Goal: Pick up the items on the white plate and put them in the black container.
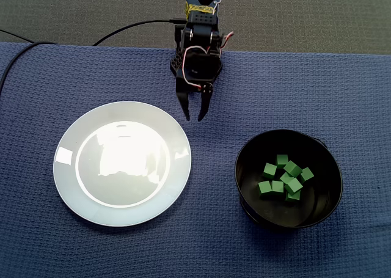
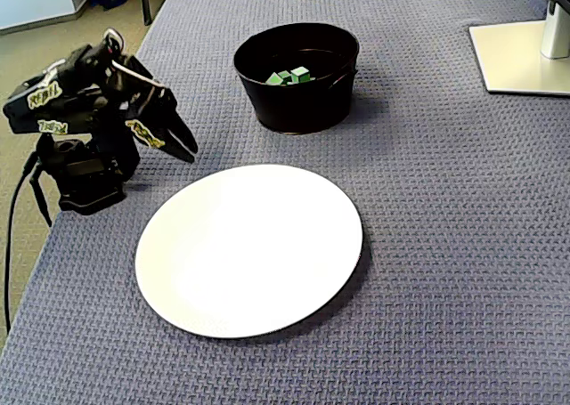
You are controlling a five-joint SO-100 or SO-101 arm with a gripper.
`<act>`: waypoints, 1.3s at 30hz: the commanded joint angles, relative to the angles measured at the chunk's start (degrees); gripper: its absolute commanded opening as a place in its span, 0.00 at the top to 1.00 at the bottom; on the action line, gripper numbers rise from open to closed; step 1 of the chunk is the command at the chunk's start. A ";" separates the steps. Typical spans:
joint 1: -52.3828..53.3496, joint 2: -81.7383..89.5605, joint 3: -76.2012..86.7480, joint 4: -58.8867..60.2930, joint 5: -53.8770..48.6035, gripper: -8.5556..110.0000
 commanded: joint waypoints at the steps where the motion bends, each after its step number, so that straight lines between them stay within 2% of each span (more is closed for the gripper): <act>1: 0.88 1.85 4.22 -1.49 -4.04 0.93; 11: 0.44 1.85 4.22 10.63 -6.50 0.93; 20: -1.49 1.85 4.22 20.92 -4.31 0.93; 39: -0.26 1.85 4.22 20.83 -2.90 0.91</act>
